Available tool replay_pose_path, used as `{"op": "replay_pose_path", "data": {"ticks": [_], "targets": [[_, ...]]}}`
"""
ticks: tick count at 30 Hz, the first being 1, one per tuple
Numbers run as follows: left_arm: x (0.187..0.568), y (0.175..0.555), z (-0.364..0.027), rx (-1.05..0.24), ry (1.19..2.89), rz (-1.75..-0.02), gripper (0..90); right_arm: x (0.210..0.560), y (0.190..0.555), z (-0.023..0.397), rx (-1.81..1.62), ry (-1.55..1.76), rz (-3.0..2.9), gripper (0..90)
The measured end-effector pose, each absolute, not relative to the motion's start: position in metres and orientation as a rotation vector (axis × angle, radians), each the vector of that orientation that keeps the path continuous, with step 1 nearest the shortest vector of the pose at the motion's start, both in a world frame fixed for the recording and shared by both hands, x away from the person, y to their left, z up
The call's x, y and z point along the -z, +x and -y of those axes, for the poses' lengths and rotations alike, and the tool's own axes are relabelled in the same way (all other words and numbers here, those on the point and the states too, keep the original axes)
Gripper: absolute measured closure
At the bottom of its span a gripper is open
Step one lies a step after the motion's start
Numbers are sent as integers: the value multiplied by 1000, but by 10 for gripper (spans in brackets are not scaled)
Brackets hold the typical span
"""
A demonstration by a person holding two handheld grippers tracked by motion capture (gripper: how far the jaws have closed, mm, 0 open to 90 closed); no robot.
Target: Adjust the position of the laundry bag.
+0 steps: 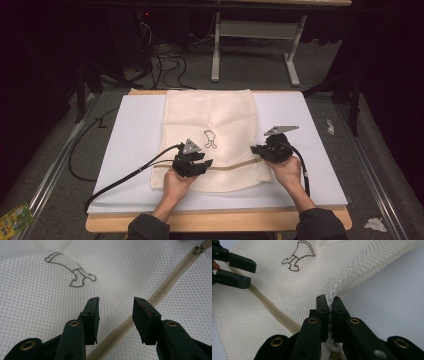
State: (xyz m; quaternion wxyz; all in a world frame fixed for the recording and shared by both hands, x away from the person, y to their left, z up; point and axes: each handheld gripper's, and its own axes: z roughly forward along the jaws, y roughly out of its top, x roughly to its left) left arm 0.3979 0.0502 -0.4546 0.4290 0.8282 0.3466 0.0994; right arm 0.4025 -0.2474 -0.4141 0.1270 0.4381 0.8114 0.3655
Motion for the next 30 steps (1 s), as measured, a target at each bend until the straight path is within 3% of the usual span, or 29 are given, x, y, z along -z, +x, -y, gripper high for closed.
{"op": "replay_pose_path", "data": {"ticks": [30], "targets": [[449, 393, -5, -128, 2053, -768, 650, 405, 405, 232, -1131, 1244, -2362, 881]]}}
